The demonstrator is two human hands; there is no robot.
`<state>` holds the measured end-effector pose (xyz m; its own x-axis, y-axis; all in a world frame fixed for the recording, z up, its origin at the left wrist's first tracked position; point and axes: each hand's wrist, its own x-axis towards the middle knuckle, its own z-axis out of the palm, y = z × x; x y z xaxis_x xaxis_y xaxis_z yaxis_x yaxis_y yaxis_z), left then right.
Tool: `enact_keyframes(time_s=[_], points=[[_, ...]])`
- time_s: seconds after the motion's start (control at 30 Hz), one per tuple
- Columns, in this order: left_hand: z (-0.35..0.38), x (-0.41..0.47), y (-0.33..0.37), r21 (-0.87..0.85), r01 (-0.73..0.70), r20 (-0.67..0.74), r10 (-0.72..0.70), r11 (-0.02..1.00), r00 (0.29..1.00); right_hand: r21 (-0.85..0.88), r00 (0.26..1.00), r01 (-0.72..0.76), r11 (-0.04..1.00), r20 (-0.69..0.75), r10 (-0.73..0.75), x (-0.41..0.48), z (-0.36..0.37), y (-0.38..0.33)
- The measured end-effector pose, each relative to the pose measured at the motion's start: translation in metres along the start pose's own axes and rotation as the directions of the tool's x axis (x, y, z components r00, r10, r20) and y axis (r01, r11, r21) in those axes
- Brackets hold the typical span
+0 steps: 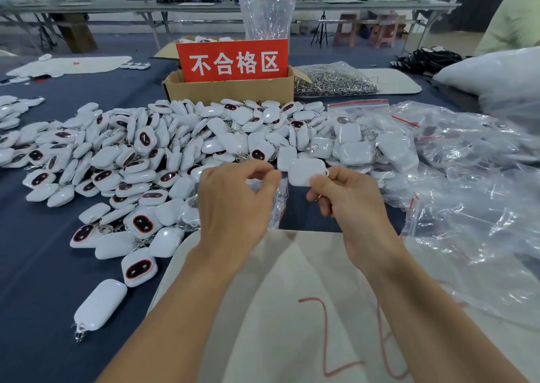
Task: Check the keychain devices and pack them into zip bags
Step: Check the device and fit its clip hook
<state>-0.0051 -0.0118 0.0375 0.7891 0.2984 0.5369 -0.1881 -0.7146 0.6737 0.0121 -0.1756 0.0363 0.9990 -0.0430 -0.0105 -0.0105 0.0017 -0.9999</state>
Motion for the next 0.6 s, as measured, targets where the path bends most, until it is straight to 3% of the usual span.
enact_keyframes(time_s=[0.13,0.27,0.43,0.6], points=[[-0.003,0.003,-0.003,0.134,0.052,-0.099,-0.039,0.99,0.994,0.016,0.993,-0.044,0.999,-0.111,0.046,0.002,-0.006,-0.002],[-0.001,0.002,0.0,0.264,0.043,0.046,-0.057,0.964,0.997,0.033,0.992,-0.059,0.998,-0.111,0.063,0.003,-0.006,-0.002],[0.007,-0.005,0.0,0.463,-0.098,0.163,0.024,0.881,0.986,0.079,0.998,-0.024,0.997,-0.062,0.029,0.004,-0.008,0.0],[0.012,-0.003,-0.009,0.48,-0.117,0.211,0.015,0.869,0.977,0.037,0.999,0.029,0.999,0.034,-0.03,0.0,-0.007,0.001]])
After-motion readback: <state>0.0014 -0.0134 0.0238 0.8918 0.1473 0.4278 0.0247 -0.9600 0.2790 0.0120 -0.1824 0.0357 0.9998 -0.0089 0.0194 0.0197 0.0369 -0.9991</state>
